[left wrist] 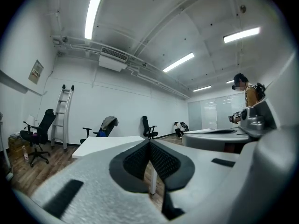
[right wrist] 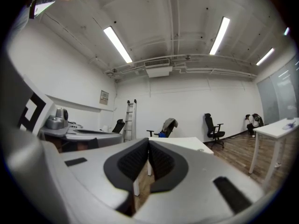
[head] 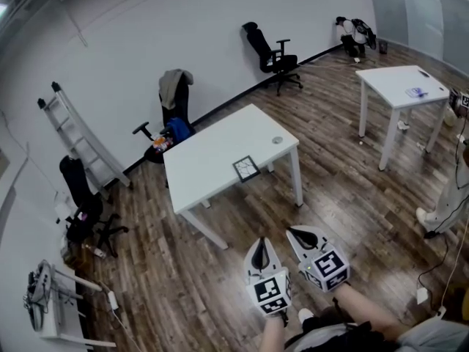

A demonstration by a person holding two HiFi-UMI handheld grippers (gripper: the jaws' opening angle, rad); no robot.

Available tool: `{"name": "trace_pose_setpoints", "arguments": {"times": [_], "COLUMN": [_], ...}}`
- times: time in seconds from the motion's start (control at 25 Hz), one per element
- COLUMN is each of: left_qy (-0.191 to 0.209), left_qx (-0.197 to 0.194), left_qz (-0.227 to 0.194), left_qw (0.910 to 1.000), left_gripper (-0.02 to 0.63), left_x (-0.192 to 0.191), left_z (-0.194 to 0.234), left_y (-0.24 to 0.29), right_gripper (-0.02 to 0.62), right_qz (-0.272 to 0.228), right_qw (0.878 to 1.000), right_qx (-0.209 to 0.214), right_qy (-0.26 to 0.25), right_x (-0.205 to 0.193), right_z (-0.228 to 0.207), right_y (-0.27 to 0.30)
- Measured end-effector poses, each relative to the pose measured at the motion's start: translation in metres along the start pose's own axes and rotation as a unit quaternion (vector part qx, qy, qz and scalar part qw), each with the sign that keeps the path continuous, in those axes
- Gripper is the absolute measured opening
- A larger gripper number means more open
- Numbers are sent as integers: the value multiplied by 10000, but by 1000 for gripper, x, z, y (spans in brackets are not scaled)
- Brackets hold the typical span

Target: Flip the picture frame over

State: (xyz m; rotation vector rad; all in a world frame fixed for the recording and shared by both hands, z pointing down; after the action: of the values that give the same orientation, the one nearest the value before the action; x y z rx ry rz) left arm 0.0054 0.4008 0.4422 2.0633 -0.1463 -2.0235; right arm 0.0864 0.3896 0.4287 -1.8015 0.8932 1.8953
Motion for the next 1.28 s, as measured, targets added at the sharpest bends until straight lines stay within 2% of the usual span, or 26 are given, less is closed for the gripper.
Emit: {"name": "trace_pose_setpoints", "arguments": {"times": [0.32,0.52,0.92,1.28], "left_qy": [-49,-124,-117,-155], "left_qx": [-43,42,245,582], "left_qz": [-17,-23,104,199], "left_qw": [10000,9999,9996,9980], "left_gripper": [-5,-5,-5,-5], "left_x": [5,10,29,58], "left_z": [12,31,61,84], "left_y": [1,22,120,210], "right_gripper": [5,5,5,5], "right_qz": [18,44,57,60], "right_qw": [10000,10000,9996,9978], "right_qx": [-26,64,245,656], "right_qy": [23,12,85,102], "right_x": [8,13,27,47], "right_z": [8,4,-56,-111], "right_y": [11,39,131,218]}}
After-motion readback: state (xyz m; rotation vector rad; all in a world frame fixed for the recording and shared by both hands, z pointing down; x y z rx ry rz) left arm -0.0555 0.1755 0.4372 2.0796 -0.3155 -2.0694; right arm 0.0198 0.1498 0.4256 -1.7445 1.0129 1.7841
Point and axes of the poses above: the fingertips, and each gripper's own axes: y forward along the fingers, z to its left, x out of its top, the point moved 1 cm from there along -y, backward along the fingers, and after that the axes turned 9 degrees about z, right-handed, at the moved point
